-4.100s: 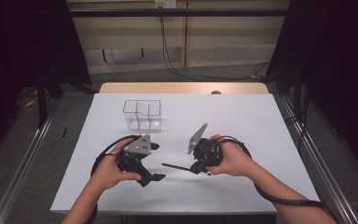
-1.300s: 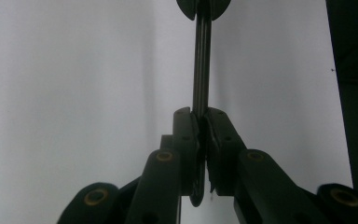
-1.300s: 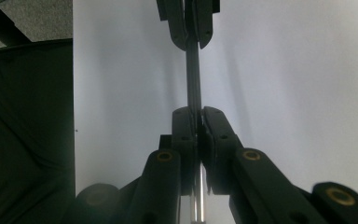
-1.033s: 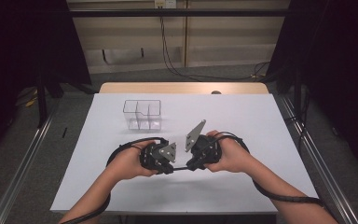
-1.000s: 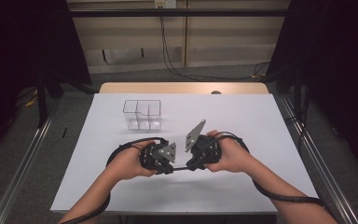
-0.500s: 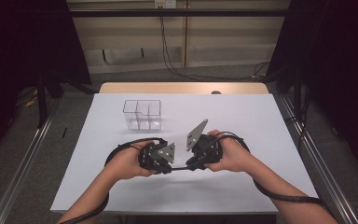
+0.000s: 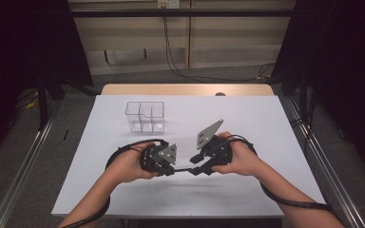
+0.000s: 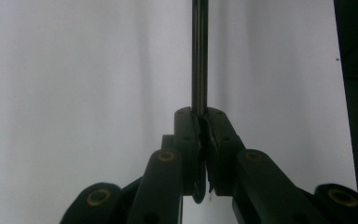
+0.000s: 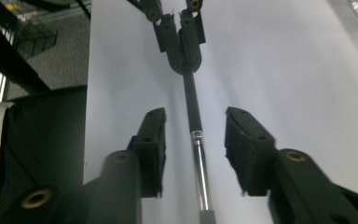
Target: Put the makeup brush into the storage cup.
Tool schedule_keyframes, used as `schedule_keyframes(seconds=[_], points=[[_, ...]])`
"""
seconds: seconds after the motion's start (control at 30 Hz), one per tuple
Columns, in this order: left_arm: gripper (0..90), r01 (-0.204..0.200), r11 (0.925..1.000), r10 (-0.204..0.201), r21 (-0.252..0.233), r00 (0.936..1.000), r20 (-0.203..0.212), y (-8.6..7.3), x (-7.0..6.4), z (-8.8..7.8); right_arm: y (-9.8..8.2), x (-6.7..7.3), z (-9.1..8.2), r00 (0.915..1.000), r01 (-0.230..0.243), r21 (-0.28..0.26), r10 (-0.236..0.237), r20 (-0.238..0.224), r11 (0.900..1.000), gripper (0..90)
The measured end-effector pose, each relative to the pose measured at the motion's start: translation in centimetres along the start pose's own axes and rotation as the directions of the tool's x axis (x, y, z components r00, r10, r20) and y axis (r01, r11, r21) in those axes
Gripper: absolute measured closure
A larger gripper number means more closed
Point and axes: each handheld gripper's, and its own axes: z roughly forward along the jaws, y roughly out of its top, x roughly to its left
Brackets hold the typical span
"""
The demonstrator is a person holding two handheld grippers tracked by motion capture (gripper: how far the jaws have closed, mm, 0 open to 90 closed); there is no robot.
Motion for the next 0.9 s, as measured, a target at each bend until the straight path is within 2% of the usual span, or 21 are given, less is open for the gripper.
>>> schedule_keyframes(seconds=[0.17, 0.2, 0.27, 0.33, 0.43, 0.5, 0.6, 0.77, 0.9], points=[[84.2, 0.008, 1.0000, -0.008, -0.004, 1.0000, -0.003, -0.1, 0.0, -0.1, -0.7, -0.4, -0.2, 0.9997, -0.024, -0.067, 0.024, 0.000, 0.997, 40.5], [84.2, 0.008, 1.0000, -0.008, -0.002, 1.0000, -0.002, -0.1, -0.1, -0.1, -0.9, -0.5, -0.2, 0.9989, -0.045, -0.089, 0.044, -0.014, 0.995, 38.9], [84.2, 0.010, 0.9999, -0.010, -0.001, 0.9999, -0.005, -0.2, 0.0, -0.2, -1.1, -0.6, -0.3, 0.9986, -0.051, -0.106, 0.049, -0.023, 0.993, 33.8], [84.2, 0.015, 0.9999, -0.015, -0.005, 0.9998, -0.009, -0.3, 0.0, -0.3, -1.3, -0.6, -0.2, 0.9977, -0.068, -0.131, 0.066, -0.016, 0.989, 26.8], [84.2, 0.022, 0.9996, -0.022, -0.017, 0.9997, -0.009, -0.2, 0.0, -0.4, -1.6, -0.9, -0.4, 0.9971, -0.076, -0.166, 0.075, -0.010, 0.983, 22.5], [84.2, 0.020, 0.9997, -0.021, -0.012, 0.9998, -0.009, -0.2, 0.0, -0.4, -1.8, -1.0, -0.5, 0.9959, -0.089, -0.199, 0.090, -0.004, 0.976, 16.0], [84.2, 0.024, 0.9996, -0.024, -0.016, 0.9997, -0.010, -0.2, 0.1, -0.4, -2.1, -1.1, -0.7, 0.9946, -0.099, -0.239, 0.104, 0.005, 0.966, 12.7], [84.1, 0.037, 0.9990, -0.037, -0.027, 0.9992, -0.016, -0.4, 0.2, -0.4, -2.6, -1.4, -1.1, 0.9904, -0.132, -0.333, 0.138, -0.007, 0.934, 7.9], [84.2, 0.045, 0.9983, -0.045, -0.036, 0.9989, -0.014, -0.5, 0.3, -0.5, -3.0, -1.5, -1.3, 0.9902, -0.131, -0.377, 0.139, -0.007, 0.917, 5.6]])
